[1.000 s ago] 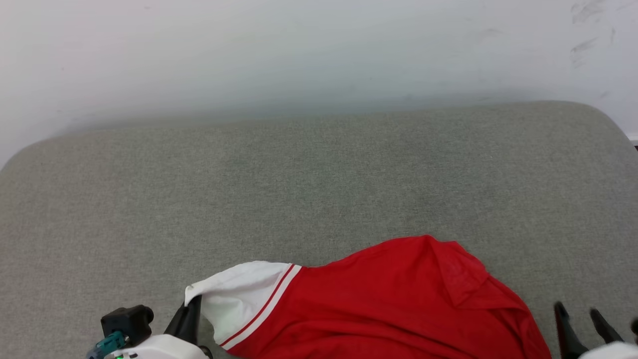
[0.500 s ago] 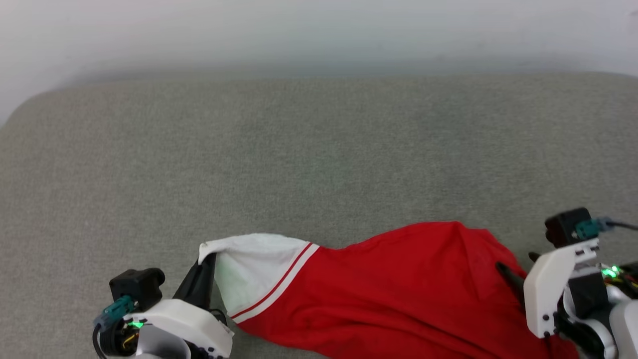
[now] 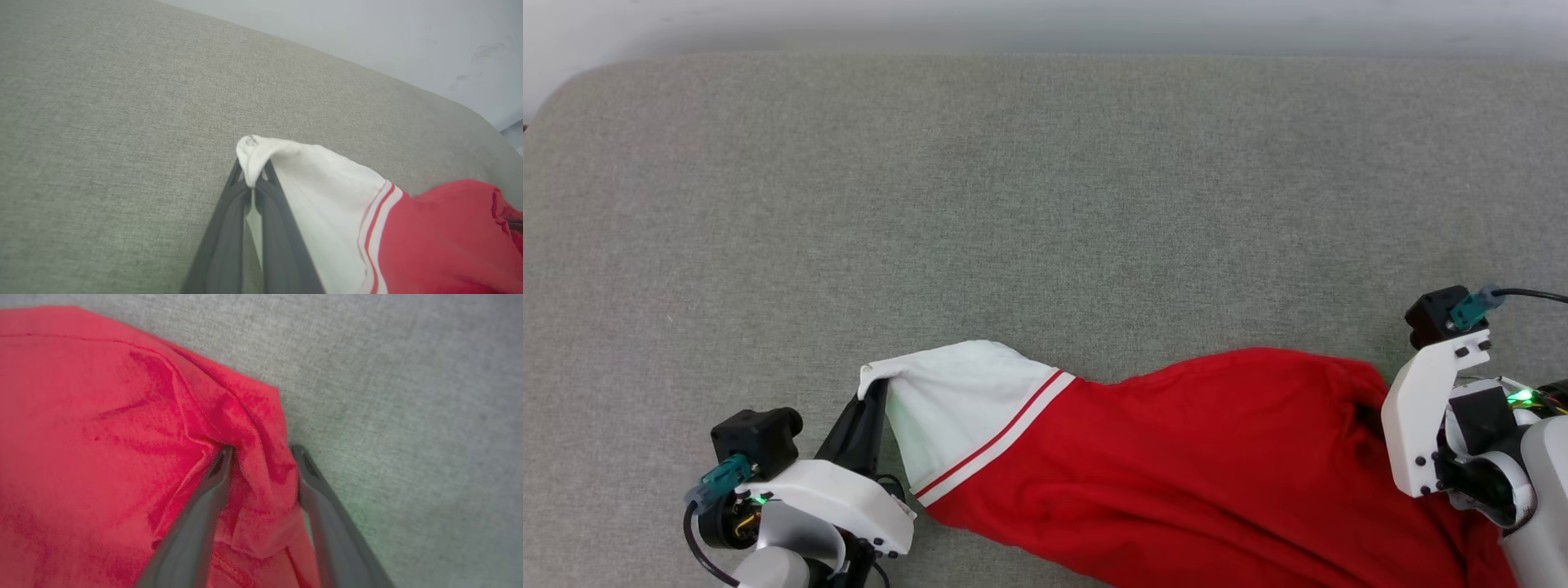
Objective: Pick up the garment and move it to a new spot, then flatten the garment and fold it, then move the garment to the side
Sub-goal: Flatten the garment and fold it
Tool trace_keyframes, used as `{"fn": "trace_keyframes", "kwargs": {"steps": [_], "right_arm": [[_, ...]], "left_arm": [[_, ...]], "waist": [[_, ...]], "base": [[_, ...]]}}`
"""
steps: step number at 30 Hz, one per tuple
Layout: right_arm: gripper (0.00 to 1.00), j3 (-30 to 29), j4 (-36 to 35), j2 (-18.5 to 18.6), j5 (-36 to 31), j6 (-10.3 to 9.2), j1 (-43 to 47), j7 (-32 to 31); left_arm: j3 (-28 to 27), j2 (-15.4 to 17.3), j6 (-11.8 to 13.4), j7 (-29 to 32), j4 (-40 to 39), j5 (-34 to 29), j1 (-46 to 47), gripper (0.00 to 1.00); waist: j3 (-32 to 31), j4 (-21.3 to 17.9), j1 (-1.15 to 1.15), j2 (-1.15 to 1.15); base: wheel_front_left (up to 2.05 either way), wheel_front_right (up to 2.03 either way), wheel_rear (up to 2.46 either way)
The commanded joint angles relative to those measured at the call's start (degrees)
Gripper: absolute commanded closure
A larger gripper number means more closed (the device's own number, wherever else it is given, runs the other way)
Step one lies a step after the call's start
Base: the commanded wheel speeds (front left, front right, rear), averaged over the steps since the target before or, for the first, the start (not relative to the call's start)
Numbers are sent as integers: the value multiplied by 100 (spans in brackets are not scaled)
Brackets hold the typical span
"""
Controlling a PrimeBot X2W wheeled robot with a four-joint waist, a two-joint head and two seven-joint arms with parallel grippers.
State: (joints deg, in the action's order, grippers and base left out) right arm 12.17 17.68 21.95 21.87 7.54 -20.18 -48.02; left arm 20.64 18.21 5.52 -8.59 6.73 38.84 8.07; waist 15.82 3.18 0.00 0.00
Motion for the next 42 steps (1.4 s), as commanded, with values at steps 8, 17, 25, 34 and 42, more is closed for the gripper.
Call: {"fn": "trace_keyframes", "kwargs": {"steps": [8, 17, 25, 34, 42], "right_arm": [[100, -41, -39, 12, -59, -11, -202, 605], [100, -416, -127, -143, -400, -10, -822, 1063], [100, -657, 180, -317, -794, -9, -2132, 1616], [100, -949, 571, -436, -1237, -10, -3839, 2311], [100, -1126, 976, -584, -1529, -11, -5371, 2867]], "left_arm": [[-87, 90, -64, 9, 169, 103, 226, 100], [-299, 373, -190, 282, 339, 61, 1473, 100], [-319, 326, -397, 437, 1153, -65, 3402, 100], [-380, 342, -546, 276, 2075, -360, 5582, 100], [-541, 565, -647, 184, 2745, -488, 7240, 100]], "waist": [[-466, -139, 0, 0], [-762, -252, 0, 0], [-452, -342, 0, 0], [259, -367, 0, 0], [1002, -429, 0, 0]], "base": [[0, 0, 0], [0, 0, 0], [0, 0, 0], [0, 0, 0], [0, 0, 0]]}}
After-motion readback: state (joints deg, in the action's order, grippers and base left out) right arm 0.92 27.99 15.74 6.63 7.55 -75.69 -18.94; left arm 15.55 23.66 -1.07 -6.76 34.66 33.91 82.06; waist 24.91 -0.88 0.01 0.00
